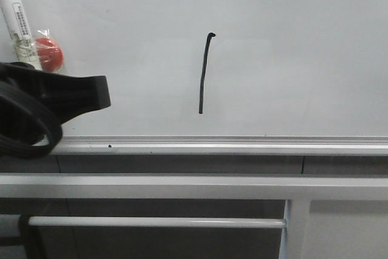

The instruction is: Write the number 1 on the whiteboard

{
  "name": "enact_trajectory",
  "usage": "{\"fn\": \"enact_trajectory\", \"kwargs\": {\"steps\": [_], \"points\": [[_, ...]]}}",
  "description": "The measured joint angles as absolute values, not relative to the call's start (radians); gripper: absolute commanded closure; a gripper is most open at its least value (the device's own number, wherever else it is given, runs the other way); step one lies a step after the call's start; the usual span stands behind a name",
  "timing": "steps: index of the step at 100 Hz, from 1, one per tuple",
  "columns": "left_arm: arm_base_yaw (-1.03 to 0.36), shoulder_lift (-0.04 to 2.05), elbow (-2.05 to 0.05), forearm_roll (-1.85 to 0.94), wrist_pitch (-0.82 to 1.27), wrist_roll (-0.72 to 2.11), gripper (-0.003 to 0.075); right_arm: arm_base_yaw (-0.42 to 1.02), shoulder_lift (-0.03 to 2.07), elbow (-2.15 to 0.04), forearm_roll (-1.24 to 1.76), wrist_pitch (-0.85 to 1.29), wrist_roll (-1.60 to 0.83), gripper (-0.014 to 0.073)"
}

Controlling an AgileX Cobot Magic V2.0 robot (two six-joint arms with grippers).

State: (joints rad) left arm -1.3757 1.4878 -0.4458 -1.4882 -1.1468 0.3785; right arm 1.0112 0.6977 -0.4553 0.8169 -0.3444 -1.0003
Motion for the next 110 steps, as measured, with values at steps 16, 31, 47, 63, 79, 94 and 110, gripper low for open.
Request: {"fn": "enact_trajectory", "kwargs": {"steps": [16, 31, 47, 63, 79, 94, 110], "points": [[-1.376, 1.488, -0.5, -1.518, -1.139, 0.498, 0.0741, 1.011, 0.698, -0.455, 0.817, -0.344, -1.0, 0.0657], [-1.357, 1.488, -0.53, -1.529, -1.103, 0.559, 0.0741, 1.011, 0.698, -0.455, 0.817, -0.344, -1.0, 0.0657], [-1.334, 1.488, -0.53, -1.539, -1.049, 0.567, 0.0741, 1.011, 0.698, -0.455, 0.817, -0.346, -1.0, 0.0657], [-1.332, 1.488, -0.53, -1.539, -1.038, 0.567, 0.0741, 1.011, 0.698, -0.455, 0.817, -0.346, -1.0, 0.0657], [-1.332, 1.488, -0.53, -1.539, -1.038, 0.567, 0.074, 1.011, 0.698, -0.455, 0.817, -0.344, -1.0, 0.0657], [-1.332, 1.488, -0.53, -1.512, -1.038, 0.568, 0.0731, 1.011, 0.698, -0.455, 0.817, -0.344, -1.0, 0.0657], [-1.332, 1.488, -0.53, -1.484, -1.038, 0.57, 0.061, 1.011, 0.698, -0.455, 0.817, -0.344, -1.0, 0.0657]]}}
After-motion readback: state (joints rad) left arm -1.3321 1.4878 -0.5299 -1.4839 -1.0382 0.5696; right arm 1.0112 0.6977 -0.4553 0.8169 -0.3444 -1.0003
